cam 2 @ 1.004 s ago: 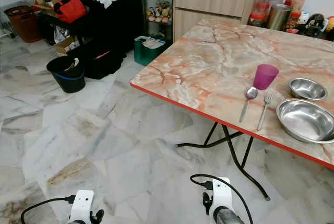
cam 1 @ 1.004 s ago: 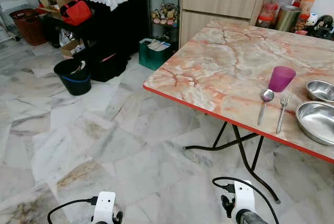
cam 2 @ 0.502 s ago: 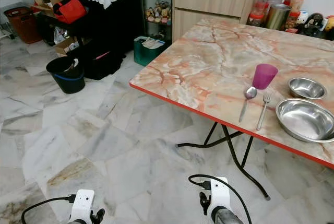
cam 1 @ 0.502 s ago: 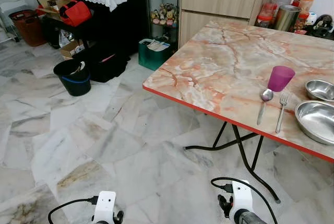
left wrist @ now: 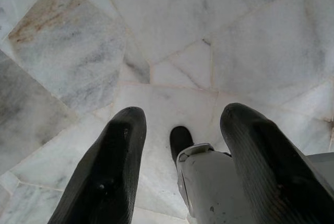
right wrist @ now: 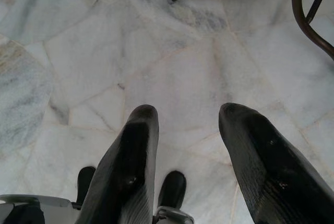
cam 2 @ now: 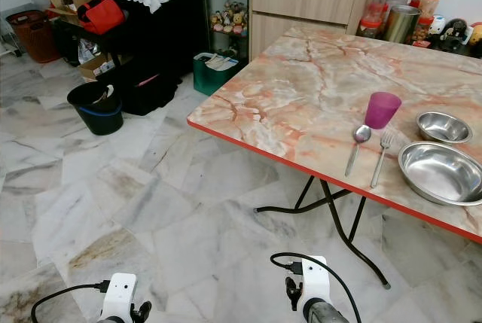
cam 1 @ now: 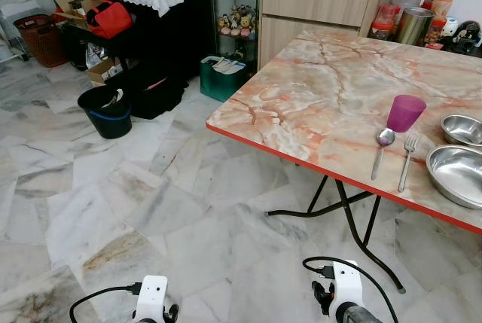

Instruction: Setting the table

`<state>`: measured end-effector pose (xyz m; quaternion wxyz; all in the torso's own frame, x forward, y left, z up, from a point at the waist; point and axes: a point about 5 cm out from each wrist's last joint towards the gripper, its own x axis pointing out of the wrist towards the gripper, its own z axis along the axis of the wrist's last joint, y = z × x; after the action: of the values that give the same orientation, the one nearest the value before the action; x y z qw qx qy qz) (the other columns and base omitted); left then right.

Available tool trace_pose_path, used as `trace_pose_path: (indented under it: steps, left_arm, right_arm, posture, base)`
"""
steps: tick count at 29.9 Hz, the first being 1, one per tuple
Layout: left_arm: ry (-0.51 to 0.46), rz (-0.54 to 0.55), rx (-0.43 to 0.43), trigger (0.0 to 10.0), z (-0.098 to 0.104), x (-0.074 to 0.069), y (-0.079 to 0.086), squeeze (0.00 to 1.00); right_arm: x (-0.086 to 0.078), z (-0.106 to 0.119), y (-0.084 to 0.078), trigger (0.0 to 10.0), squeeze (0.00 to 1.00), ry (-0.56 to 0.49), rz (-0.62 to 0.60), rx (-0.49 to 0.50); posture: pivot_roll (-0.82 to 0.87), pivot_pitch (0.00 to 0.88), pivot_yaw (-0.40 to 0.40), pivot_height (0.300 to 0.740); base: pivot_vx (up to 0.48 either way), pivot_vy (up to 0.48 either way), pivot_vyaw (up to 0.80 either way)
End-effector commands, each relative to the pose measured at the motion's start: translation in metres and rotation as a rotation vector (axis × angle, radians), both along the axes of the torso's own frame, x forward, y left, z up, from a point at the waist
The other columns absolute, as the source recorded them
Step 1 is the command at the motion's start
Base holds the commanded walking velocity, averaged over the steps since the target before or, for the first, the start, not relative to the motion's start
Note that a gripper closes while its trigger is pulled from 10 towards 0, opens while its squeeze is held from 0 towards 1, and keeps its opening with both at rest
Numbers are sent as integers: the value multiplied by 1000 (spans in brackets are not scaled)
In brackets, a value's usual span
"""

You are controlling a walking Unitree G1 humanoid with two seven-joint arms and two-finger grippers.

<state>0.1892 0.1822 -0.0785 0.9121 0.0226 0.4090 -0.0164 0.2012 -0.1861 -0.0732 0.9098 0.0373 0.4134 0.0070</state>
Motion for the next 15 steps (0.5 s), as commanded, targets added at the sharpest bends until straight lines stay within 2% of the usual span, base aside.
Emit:
trace_pose_path:
  steps: [1,5,15]
  left_arm:
    - [3,16,4,10000,1,1,4,0]
    - [2,29,1,10000,1,1,5,0]
    - [6,43,-5,10000,0,-1,4,0]
  right_arm:
    - [1,1,1,10000,0,-7,-6,5]
    - [1,0,1,10000,0,2,-15,2]
    - [0,0,0,10000,0,11,-13,-4]
  posture:
    - [66,0,1,740]
    - [69,0,0,740]
    - [67,0,-4,740]
  base:
    - [0,0,0]
    - [0,0,0]
    - [0,0,-706]
